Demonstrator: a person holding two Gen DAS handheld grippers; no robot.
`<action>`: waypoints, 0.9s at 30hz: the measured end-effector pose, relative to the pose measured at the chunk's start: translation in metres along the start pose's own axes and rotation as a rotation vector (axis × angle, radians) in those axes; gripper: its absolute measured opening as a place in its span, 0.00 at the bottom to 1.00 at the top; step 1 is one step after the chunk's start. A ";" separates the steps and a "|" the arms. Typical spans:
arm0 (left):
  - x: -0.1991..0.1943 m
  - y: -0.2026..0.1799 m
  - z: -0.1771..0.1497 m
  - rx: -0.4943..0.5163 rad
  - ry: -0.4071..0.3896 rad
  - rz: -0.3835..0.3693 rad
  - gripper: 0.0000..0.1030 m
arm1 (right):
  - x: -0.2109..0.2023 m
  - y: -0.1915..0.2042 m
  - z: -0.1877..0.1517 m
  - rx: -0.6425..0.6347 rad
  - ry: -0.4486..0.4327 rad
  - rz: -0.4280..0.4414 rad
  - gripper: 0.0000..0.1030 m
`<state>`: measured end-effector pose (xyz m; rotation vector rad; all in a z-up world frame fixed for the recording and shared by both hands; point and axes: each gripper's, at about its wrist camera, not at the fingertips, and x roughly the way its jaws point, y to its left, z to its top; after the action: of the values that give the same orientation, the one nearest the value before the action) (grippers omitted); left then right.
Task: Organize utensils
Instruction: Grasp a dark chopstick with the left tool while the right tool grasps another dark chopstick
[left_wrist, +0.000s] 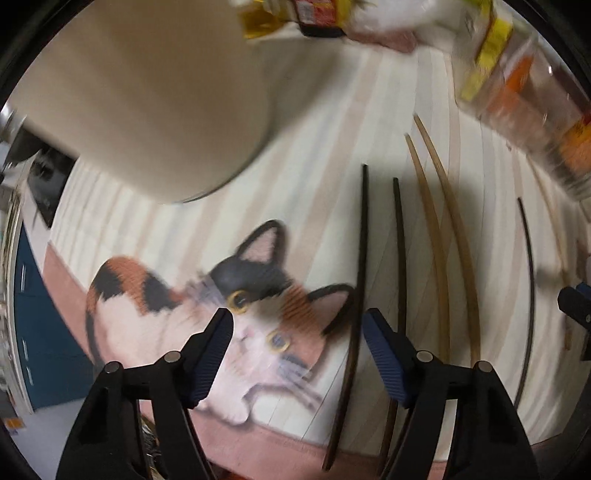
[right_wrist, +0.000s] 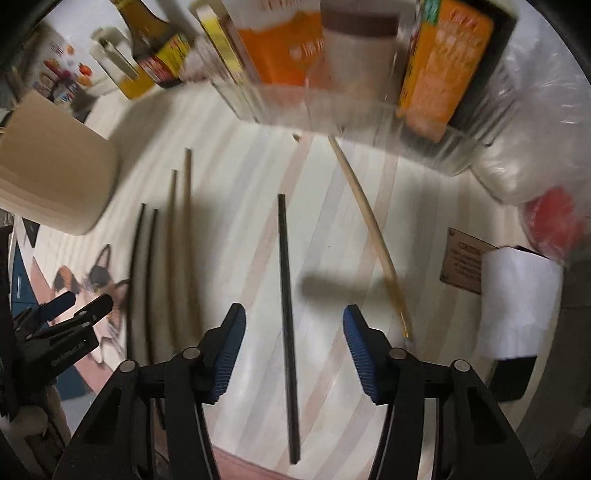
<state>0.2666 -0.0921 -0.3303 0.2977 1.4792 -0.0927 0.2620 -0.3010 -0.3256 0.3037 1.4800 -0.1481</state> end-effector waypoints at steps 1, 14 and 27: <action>0.005 -0.005 0.002 0.019 0.008 0.009 0.57 | 0.007 -0.001 0.004 -0.004 0.017 -0.008 0.52; 0.002 0.002 -0.007 -0.041 0.063 -0.099 0.03 | 0.038 0.038 0.006 -0.155 0.110 -0.071 0.05; -0.008 0.019 -0.059 -0.089 0.132 -0.169 0.07 | 0.036 0.060 -0.010 -0.263 0.299 -0.061 0.08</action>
<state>0.2136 -0.0598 -0.3232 0.1074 1.6332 -0.1448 0.2729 -0.2381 -0.3551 0.0682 1.7840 0.0468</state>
